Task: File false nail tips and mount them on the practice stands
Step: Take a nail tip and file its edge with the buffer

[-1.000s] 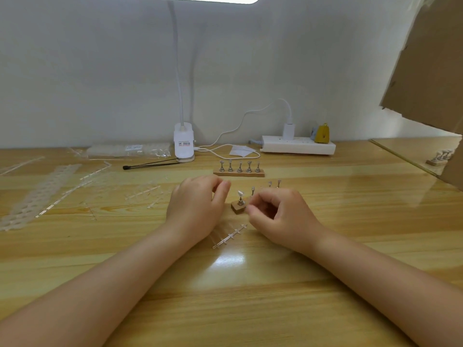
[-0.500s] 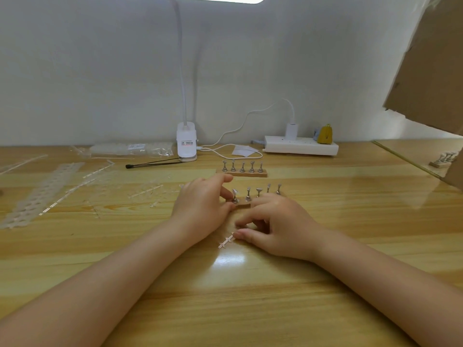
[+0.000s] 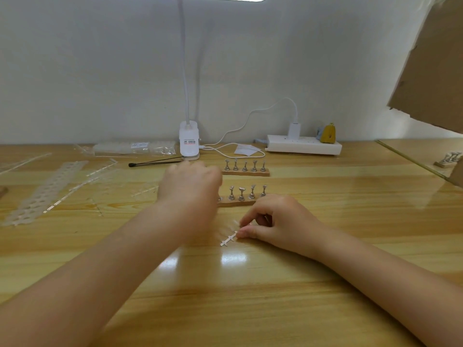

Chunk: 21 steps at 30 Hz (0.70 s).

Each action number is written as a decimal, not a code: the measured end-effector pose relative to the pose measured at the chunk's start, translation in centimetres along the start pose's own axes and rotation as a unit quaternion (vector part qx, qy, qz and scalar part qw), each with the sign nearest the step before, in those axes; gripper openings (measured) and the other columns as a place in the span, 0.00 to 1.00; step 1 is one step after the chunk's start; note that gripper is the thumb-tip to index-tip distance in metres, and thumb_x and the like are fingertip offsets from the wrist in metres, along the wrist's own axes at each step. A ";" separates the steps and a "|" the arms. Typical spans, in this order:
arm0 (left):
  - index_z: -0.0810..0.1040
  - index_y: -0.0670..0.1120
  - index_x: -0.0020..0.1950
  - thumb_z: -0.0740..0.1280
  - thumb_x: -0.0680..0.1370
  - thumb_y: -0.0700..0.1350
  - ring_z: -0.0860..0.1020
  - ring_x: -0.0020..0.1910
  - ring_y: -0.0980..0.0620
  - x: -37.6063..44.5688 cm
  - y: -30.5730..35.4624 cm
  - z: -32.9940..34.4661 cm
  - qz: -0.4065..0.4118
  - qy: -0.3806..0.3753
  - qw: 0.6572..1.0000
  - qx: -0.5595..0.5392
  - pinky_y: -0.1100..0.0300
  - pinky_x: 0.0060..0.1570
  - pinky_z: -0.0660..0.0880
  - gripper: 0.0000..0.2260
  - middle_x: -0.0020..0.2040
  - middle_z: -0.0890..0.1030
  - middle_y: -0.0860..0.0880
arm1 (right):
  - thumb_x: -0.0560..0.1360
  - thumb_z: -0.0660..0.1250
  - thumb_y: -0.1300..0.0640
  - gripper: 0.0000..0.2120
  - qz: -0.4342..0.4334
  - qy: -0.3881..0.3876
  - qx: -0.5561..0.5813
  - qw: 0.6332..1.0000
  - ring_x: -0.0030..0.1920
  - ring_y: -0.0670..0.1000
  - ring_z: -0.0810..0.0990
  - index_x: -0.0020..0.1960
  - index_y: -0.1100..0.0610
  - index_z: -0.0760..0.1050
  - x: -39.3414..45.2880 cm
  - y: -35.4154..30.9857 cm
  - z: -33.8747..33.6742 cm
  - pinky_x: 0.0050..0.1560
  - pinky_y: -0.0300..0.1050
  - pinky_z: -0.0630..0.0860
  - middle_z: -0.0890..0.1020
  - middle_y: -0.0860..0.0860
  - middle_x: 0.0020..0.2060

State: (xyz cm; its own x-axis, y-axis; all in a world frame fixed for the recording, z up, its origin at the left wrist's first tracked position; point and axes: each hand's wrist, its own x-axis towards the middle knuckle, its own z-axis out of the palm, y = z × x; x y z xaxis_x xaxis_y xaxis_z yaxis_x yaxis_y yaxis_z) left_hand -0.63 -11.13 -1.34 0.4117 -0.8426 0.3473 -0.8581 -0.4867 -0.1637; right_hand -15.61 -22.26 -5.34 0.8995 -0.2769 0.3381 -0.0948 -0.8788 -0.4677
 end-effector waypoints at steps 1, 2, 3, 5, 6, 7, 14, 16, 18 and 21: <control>0.75 0.53 0.58 0.63 0.79 0.50 0.75 0.55 0.47 -0.4 0.8 -0.2 0.016 -0.013 1.000 -0.023 0.55 0.51 0.70 0.09 0.55 0.78 0.51 | 0.68 0.74 0.43 0.13 0.003 0.007 0.002 1.000 0.35 0.44 0.71 0.46 0.52 0.84 0.0 0.0 0.0 0.43 0.52 0.73 0.74 0.47 0.29; 0.76 0.53 0.57 0.62 0.79 0.52 0.75 0.54 0.47 -0.8 1.7 -0.3 0.031 -0.028 0.999 -0.034 0.55 0.49 0.69 0.09 0.54 0.78 0.52 | 0.68 0.74 0.43 0.14 0.004 0.013 0.001 1.000 0.35 0.44 0.71 0.46 0.52 0.84 0.0 0.0 0.0 0.44 0.52 0.73 0.73 0.47 0.29; 0.76 0.53 0.57 0.62 0.79 0.54 0.76 0.55 0.47 -1.1 2.3 -0.3 0.041 -0.050 0.997 -0.030 0.56 0.47 0.68 0.11 0.54 0.78 0.51 | 0.68 0.74 0.42 0.15 0.003 0.019 -0.004 1.000 0.34 0.44 0.71 0.46 0.52 0.84 0.0 0.0 0.1 0.44 0.52 0.73 0.73 0.46 0.29; 0.76 0.53 0.59 0.60 0.79 0.57 0.75 0.56 0.46 -1.5 2.9 0.0 0.049 -0.092 0.995 -0.001 0.55 0.47 0.62 0.14 0.56 0.77 0.50 | 0.69 0.73 0.42 0.14 -0.002 0.023 -0.017 1.000 0.34 0.44 0.71 0.46 0.52 0.85 -0.1 0.0 0.1 0.44 0.50 0.73 0.73 0.44 0.28; 0.76 0.52 0.59 0.58 0.80 0.57 0.74 0.56 0.45 -1.5 3.0 0.1 0.050 -0.109 0.993 0.014 0.54 0.48 0.61 0.14 0.57 0.76 0.49 | 0.69 0.73 0.43 0.13 -0.003 0.023 -0.023 0.999 0.34 0.43 0.71 0.46 0.51 0.85 -0.1 0.0 0.1 0.44 0.50 0.73 0.74 0.44 0.28; 0.76 0.52 0.60 0.57 0.80 0.58 0.73 0.56 0.45 -1.5 3.1 0.2 0.050 -0.124 0.991 0.025 0.54 0.50 0.62 0.15 0.57 0.75 0.48 | 0.70 0.73 0.44 0.12 -0.006 0.023 -0.027 0.999 0.35 0.43 0.72 0.46 0.51 0.84 -0.2 0.0 0.1 0.44 0.49 0.74 0.74 0.43 0.28; 0.81 0.54 0.54 0.61 0.79 0.56 0.75 0.52 0.46 -1.3 3.1 -0.1 0.042 -0.149 0.988 -0.023 0.50 0.62 0.65 0.12 0.52 0.78 0.52 | 0.69 0.74 0.43 0.12 0.012 0.022 -0.016 1.000 0.36 0.44 0.74 0.45 0.50 0.83 -0.1 0.1 0.0 0.43 0.49 0.74 0.73 0.43 0.28; 0.81 0.54 0.54 0.61 0.79 0.56 0.76 0.53 0.48 -1.2 2.9 0.1 0.042 -0.146 0.987 -0.050 0.48 0.65 0.63 0.12 0.53 0.79 0.52 | 0.67 0.75 0.42 0.13 0.030 0.025 -0.008 0.999 0.35 0.44 0.73 0.43 0.50 0.82 0.1 0.2 -0.1 0.41 0.50 0.74 0.71 0.43 0.28; 0.82 0.53 0.54 0.63 0.79 0.55 0.77 0.53 0.49 -1.2 2.8 0.3 0.039 -0.137 0.986 -0.089 0.48 0.67 0.62 0.11 0.54 0.79 0.53 | 0.65 0.76 0.42 0.14 0.046 0.026 0.001 0.999 0.33 0.44 0.71 0.42 0.51 0.81 0.1 0.2 -0.1 0.38 0.49 0.72 0.71 0.44 0.28; 0.81 0.52 0.51 0.66 0.77 0.54 0.76 0.52 0.51 -1.4 2.5 0.6 0.028 -0.115 0.979 -0.164 0.49 0.64 0.64 0.09 0.52 0.81 0.55 | 0.64 0.76 0.41 0.16 0.059 0.031 -0.002 0.998 0.32 0.43 0.69 0.42 0.51 0.79 0.0 0.4 0.0 0.35 0.43 0.67 0.71 0.44 0.29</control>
State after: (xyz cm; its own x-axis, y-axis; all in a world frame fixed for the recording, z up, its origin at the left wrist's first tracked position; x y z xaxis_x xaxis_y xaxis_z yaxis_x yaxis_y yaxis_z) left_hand -3.17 -11.32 -2.83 0.3875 -0.9136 0.1232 -0.9180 -0.3703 0.1417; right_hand -15.64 -22.60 -5.50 0.8539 -0.4025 0.3300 -0.2011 -0.8400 -0.5040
